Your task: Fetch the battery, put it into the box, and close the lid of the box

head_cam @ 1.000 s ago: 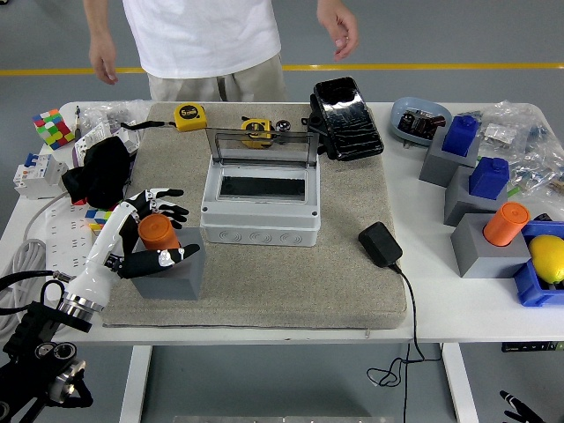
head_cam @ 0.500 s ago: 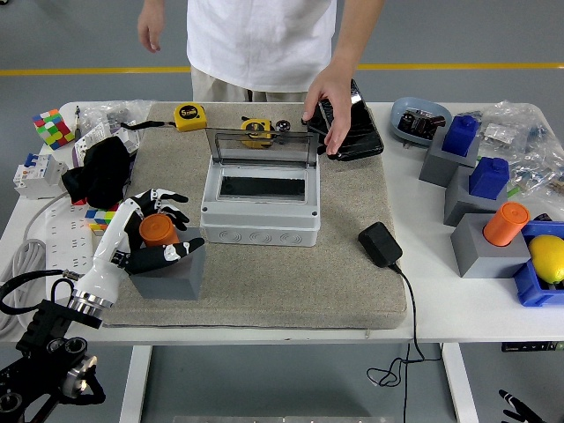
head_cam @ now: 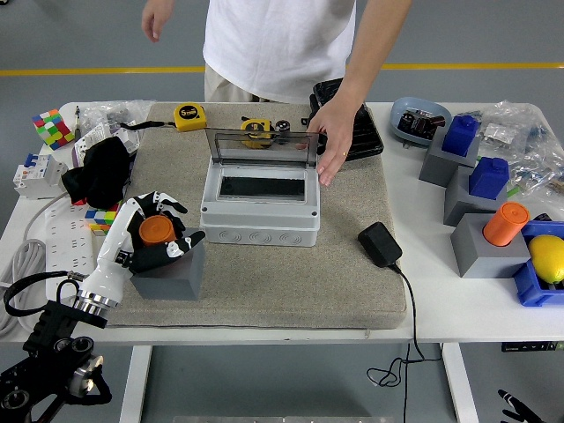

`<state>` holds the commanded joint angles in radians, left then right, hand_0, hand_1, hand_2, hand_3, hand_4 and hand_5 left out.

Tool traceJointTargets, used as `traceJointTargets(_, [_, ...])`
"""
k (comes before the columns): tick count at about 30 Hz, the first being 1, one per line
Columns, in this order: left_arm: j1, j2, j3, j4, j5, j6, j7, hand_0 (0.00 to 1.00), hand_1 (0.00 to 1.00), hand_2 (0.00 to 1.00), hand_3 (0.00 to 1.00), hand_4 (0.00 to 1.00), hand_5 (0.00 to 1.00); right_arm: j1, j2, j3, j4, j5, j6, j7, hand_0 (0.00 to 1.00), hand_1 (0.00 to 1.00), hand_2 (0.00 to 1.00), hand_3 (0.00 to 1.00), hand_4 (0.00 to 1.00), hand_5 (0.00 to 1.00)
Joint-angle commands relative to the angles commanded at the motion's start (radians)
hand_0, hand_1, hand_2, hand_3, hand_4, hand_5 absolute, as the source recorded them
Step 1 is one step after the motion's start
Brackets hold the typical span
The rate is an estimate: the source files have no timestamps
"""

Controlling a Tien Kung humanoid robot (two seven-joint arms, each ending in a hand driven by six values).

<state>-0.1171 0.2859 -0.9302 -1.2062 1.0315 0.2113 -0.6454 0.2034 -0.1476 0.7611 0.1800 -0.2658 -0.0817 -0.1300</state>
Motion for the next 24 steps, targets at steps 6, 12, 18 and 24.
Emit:
traceJointTargets(6, [-0.004, -0.002, 0.006, -0.002, 0.000, 0.010, 0.000, 0.043, 0.085, 0.241, 0.290, 0.758, 0.002, 0.000, 0.001, -0.004, 0.000, 0.002, -0.001, 0.001, 0.641, 0.692, 0.662, 0.562, 0.934, 0.469])
traceJointTargets(12, [-0.009, 0.000, 0.012, -0.011, -0.002, 0.018, 0.000, 0.035, 0.075, 0.232, 0.272, 0.725, 0.002, 0.001, 0.001, -0.001, 0.000, 0.000, -0.002, -0.001, 0.642, 0.692, 0.662, 0.561, 0.934, 0.469])
traceJointTargets(18, [-0.018, 0.008, 0.018, -0.032, 0.011, 0.019, 0.000, 0.032, 0.069, 0.230, 0.265, 0.716, 0.002, 0.002, 0.000, -0.005, 0.000, 0.002, -0.004, -0.001, 0.642, 0.691, 0.662, 0.561, 0.933, 0.467])
traceJointTargets(24, [-0.058, 0.032, 0.029, -0.068, 0.043, 0.010, 0.000, 0.029, 0.068, 0.229, 0.263, 0.715, 0.002, 0.004, -0.001, -0.016, 0.000, 0.009, -0.007, 0.000, 0.642, 0.691, 0.662, 0.560, 0.931, 0.471])
